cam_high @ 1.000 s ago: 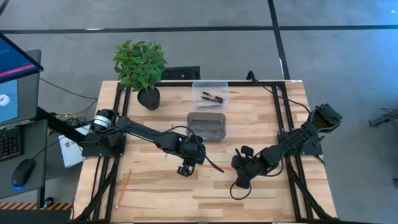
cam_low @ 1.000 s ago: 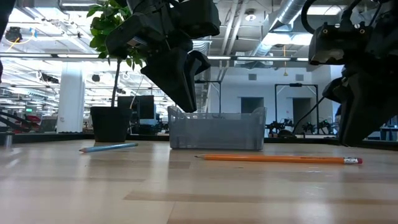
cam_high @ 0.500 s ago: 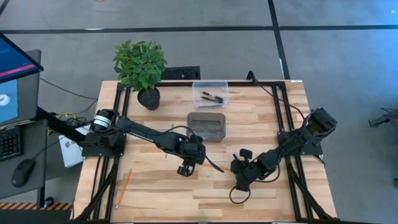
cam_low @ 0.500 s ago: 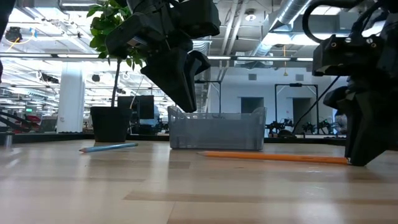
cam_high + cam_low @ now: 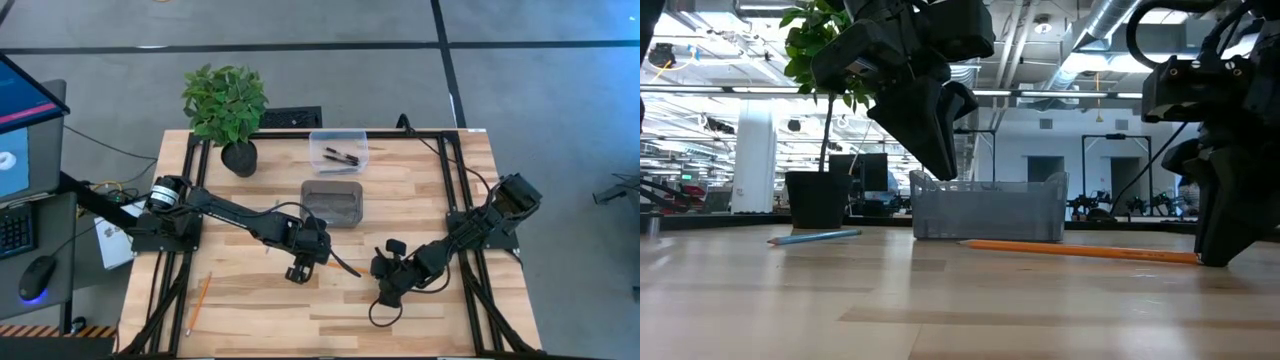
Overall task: Sort pens & pencils
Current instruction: Put the right orange pencil into the black bin
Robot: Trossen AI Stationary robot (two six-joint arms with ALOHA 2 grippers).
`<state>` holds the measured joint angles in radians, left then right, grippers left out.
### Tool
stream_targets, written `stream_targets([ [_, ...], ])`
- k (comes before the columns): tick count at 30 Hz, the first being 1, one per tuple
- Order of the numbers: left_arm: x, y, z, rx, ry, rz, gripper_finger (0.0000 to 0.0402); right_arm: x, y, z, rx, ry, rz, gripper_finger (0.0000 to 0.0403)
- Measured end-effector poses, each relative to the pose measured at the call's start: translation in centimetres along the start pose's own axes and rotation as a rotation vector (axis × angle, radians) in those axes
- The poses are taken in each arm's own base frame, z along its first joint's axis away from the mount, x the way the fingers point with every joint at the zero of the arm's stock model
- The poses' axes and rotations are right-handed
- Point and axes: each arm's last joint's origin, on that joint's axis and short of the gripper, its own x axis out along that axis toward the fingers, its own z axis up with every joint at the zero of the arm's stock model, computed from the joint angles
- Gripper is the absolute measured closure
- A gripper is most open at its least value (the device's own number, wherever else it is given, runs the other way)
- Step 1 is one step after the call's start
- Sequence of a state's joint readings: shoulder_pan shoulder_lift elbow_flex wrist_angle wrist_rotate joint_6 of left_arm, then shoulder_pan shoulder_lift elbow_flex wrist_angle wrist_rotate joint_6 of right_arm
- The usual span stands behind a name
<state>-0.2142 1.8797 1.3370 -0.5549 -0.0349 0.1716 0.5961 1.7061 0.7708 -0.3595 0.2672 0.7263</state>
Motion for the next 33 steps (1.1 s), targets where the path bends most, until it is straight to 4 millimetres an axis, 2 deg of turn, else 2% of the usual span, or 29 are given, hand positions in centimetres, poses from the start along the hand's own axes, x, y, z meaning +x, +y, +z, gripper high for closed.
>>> stream_targets([
  [10, 0.9, -0.1, 0.1, -0.011, -0.009, -0.011, 0.0349, 0.0, 0.0, 0.0, 0.007, 0.000, 0.001, 0.0357],
  [20, 3.7, -0.1, 0.1, -0.007, -0.009, -0.002, 0.0349, 0.0, 0.0, 0.0, 0.012, 0.002, 0.005, 0.0353],
  [29, 3.8, -0.1, 0.0, -0.049, 0.009, -0.009, 0.0348, 0.0, 0.0, 0.0, 0.012, 0.001, 0.005, 0.0354],
  [33, 3.8, 0.1, -0.1, -0.055, 0.016, -0.021, 0.0332, 0.0, 0.0, 0.0, 0.012, 0.000, 0.005, 0.0354],
])
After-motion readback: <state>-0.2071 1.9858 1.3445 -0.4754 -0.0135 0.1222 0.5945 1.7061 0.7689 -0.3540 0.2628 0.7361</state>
